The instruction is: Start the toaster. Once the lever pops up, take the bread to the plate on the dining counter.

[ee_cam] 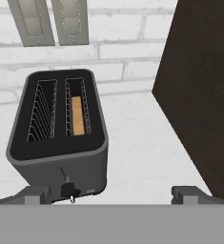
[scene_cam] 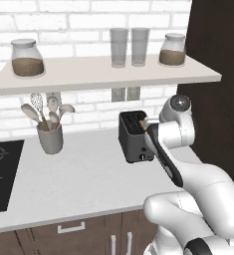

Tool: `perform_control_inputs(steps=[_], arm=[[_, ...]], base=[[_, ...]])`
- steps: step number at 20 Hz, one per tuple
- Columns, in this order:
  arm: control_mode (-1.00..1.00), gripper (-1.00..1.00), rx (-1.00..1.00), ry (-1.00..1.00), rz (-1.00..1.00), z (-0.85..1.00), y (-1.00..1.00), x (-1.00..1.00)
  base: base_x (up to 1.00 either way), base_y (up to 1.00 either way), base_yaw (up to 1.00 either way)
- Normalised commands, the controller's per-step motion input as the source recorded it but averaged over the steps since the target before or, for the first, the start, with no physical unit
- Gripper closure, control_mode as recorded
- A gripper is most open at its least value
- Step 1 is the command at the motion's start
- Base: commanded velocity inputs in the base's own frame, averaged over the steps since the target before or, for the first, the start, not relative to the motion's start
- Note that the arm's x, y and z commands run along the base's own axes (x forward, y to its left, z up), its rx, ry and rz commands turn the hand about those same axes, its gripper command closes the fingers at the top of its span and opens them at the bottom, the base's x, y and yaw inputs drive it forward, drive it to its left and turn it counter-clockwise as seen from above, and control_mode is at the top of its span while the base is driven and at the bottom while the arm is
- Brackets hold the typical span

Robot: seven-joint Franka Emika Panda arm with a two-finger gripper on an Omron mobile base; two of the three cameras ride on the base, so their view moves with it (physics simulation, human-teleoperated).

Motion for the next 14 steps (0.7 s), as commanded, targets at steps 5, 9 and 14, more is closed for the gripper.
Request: perform_control_inputs(steps=[5, 9, 14], arm=[[-1.00, -1.00, 0.00, 0.00, 0.00, 0.00, 0.00, 0.00], [-1.00, -1.00, 0.00, 0.00, 0.00, 0.00, 0.00, 0.00], [-1.00, -1.00, 0.00, 0.00, 0.00, 0.00, 0.00, 0.00]], base=[[0.00, 0.00, 0.00], [0.00, 0.00, 0.00], [0.00, 0.00, 0.00]])
